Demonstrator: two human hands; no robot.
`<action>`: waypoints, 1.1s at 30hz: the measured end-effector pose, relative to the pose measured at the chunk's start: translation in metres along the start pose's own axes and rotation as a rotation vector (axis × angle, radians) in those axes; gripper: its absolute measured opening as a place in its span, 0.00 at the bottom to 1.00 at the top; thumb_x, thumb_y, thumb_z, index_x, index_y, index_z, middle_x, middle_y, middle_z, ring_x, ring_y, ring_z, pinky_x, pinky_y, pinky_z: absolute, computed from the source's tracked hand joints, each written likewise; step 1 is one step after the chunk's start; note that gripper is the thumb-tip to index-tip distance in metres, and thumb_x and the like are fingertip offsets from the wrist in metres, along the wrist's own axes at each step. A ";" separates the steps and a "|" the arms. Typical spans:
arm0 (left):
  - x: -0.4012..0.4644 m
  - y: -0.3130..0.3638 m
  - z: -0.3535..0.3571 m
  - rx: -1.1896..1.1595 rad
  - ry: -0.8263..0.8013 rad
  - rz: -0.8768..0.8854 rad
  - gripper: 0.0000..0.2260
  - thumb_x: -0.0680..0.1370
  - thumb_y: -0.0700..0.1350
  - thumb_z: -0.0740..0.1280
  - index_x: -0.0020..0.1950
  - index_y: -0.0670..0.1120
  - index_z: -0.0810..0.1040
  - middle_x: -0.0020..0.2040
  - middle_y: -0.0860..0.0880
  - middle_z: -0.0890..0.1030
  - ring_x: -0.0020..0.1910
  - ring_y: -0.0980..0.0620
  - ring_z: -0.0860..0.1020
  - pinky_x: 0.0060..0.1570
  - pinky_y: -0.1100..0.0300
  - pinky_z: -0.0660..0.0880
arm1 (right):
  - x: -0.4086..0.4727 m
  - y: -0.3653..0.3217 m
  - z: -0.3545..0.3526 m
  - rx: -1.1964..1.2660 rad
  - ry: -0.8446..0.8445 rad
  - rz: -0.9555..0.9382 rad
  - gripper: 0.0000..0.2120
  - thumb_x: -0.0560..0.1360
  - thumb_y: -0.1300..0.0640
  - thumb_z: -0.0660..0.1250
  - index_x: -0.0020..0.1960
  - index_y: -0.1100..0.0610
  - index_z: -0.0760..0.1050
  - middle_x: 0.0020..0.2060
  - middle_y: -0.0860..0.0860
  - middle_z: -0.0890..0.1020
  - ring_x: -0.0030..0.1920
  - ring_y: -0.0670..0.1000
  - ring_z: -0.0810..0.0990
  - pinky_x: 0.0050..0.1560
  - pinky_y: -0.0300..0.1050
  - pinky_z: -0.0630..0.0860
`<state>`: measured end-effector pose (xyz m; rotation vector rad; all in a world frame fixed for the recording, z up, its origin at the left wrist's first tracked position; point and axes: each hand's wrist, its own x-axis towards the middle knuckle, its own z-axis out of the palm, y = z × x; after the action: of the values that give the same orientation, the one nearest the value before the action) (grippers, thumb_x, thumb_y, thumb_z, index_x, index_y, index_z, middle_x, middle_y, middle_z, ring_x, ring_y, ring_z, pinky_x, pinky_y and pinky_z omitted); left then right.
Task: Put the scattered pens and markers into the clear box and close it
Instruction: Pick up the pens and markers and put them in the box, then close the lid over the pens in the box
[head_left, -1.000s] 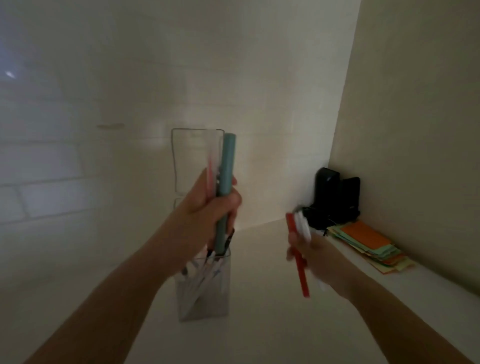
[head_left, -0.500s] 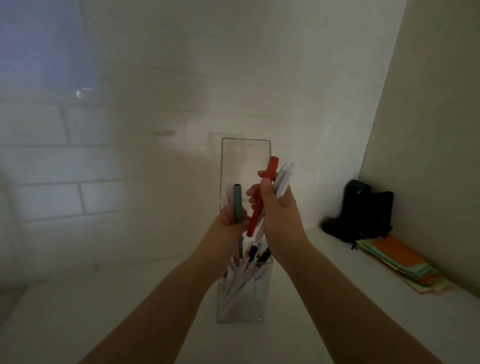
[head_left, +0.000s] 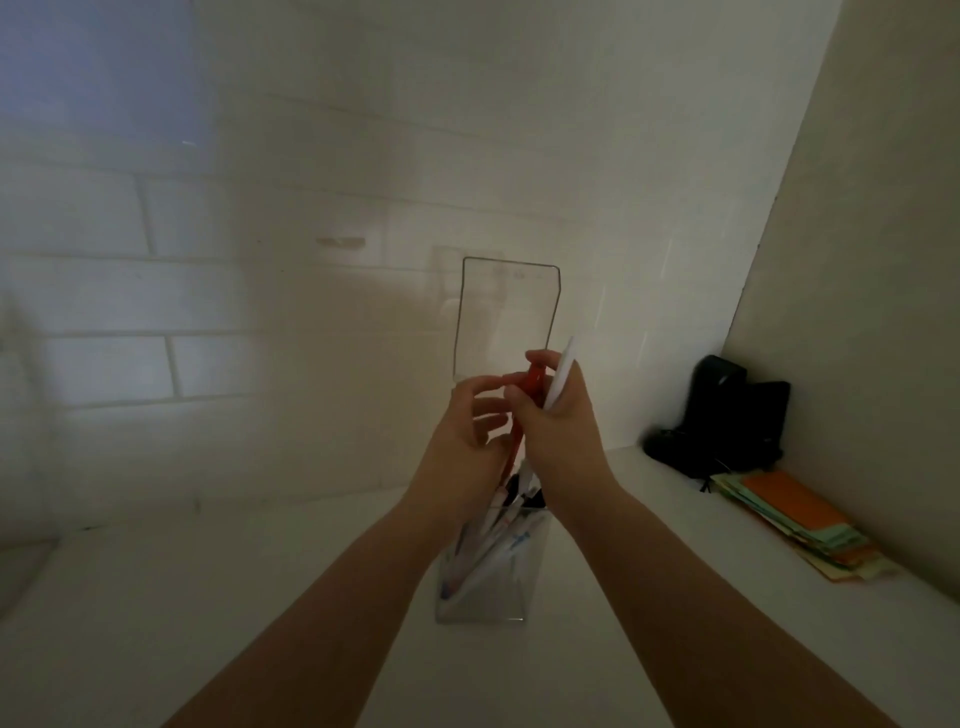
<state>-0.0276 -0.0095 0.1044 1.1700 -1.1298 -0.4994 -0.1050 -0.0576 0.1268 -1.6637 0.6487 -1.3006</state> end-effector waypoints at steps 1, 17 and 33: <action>0.001 0.000 -0.002 0.067 0.012 0.046 0.17 0.74 0.30 0.62 0.55 0.49 0.72 0.57 0.46 0.78 0.56 0.51 0.78 0.55 0.59 0.77 | 0.000 0.000 0.000 -0.016 0.006 -0.015 0.14 0.73 0.64 0.65 0.56 0.52 0.68 0.48 0.55 0.80 0.48 0.48 0.79 0.47 0.35 0.76; -0.009 -0.030 -0.015 0.063 0.005 -0.214 0.20 0.80 0.46 0.54 0.73 0.49 0.56 0.67 0.49 0.67 0.59 0.57 0.70 0.57 0.63 0.64 | 0.007 -0.018 -0.040 -0.248 0.121 -0.158 0.09 0.76 0.61 0.60 0.46 0.51 0.77 0.48 0.50 0.80 0.43 0.40 0.76 0.46 0.35 0.70; -0.007 -0.031 -0.013 0.026 0.038 -0.297 0.18 0.81 0.49 0.52 0.71 0.53 0.58 0.67 0.49 0.66 0.52 0.57 0.69 0.53 0.63 0.64 | -0.047 0.026 -0.037 -0.885 -0.211 -0.314 0.16 0.76 0.52 0.55 0.57 0.54 0.77 0.49 0.53 0.75 0.50 0.49 0.68 0.48 0.33 0.64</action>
<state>-0.0118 -0.0089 0.0741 1.3726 -0.9363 -0.6879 -0.1514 -0.0428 0.0837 -2.6668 0.9361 -1.0728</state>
